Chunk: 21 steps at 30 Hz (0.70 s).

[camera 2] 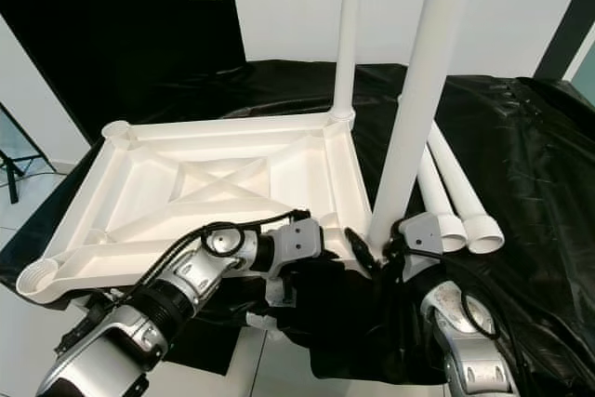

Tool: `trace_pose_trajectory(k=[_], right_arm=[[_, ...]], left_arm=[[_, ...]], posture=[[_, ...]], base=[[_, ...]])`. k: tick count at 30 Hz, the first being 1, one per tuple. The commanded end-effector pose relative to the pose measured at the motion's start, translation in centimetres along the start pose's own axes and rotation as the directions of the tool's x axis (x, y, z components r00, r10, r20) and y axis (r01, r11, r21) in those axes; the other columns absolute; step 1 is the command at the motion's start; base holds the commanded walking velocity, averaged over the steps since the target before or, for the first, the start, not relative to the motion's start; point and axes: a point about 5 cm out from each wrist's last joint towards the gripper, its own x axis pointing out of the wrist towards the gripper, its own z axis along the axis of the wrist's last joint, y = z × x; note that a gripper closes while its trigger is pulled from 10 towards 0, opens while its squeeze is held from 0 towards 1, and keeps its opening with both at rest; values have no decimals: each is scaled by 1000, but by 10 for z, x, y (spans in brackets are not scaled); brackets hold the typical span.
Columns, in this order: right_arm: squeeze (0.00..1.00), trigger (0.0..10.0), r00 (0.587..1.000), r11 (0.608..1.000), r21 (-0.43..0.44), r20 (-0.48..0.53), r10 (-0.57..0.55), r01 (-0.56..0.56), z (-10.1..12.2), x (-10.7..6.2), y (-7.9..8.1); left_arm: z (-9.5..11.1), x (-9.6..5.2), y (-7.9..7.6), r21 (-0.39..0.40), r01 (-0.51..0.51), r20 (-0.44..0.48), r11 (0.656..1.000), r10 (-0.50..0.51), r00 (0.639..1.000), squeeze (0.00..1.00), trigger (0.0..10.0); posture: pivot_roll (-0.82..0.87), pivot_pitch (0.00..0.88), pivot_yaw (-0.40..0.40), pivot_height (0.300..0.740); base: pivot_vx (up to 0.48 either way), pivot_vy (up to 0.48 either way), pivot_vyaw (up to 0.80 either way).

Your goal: Building children table

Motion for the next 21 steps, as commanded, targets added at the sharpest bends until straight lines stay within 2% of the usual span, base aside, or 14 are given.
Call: trace_pose_trajectory(k=[1, 8, 10, 12, 15, 16, 17, 18, 19, 20, 21], right_arm=[[0, 0, 997, 999, 27, -64, 42, -40, -11, -4, -1], [0, 0, 990, 994, 41, -97, 103, -100, -11, -4, -8], [0, 0, 997, 999, 43, -78, 18, -14, -8, -3, -13], [0, 0, 997, 999, 44, -72, -8, 11, -8, -2, -15], [0, 0, 965, 965, 43, -36, -258, 260, -3, -6, -12], [0, 0, 965, 965, 43, -36, -258, 260, -3, -6, -12], [0, 0, 938, 937, 46, -15, -346, 346, -1, -8, -8], [0, 0, 938, 937, 46, -15, -346, 346, -1, -8, -8], [0, 0, 894, 893, 53, 20, -448, 446, 4, -11, -7], [0, 0, 894, 893, 53, 20, -448, 446, 4, -11, -7], [0, 0, 852, 852, 72, 40, -522, 519, 8, -10, -6]], left_arm=[[-53, -3, -39, -188, 174, -160, 967, -204, 966, 0, 10000], [-53, -2, -39, -187, 175, -159, 967, -205, 966, 0, 10000], [-53, -2, -39, -187, 175, -158, 967, -205, 966, 0, 10000], [-53, -2, -39, -187, 174, -158, 967, -205, 966, 0, 10000], [-53, -2, -39, -188, 171, -158, 967, -202, 967, 0, 10000], [-53, -2, -39, -188, 171, -158, 967, -202, 967, 0, 10000], [-53, -1, -39, -189, 171, -158, 967, -202, 967, 0, 10000], [-53, -1, -39, -189, 171, -158, 967, -202, 967, 0, 10000], [-53, -1, -39, -190, 171, -157, 967, -202, 967, 0, 10000], [-53, -1, -39, -190, 171, -157, 967, -202, 967, 0, 10000], [-54, 0, -40, -190, 173, -159, 967, -204, 966, 0, 10000]], posture=[[164, 0, 15, 740], [161, 0, 14, 740], [163, 0, 13, 740], [163, 0, 13, 740], [166, 0, 9, 740], [166, 0, 9, 740], [167, 0, 7, 740], [167, 0, 7, 740], [166, 0, 6, 740], [166, 0, 6, 740], [171, 0, 6, 740]], base=[[0, 0, 0], [0, 0, 0], [0, 0, 0], [0, 0, 0], [0, 0, 0], [0, 0, 0], [0, 0, 0], [0, 0, 0], [0, 0, 0], [0, 0, 0], [0, 0, 0]])
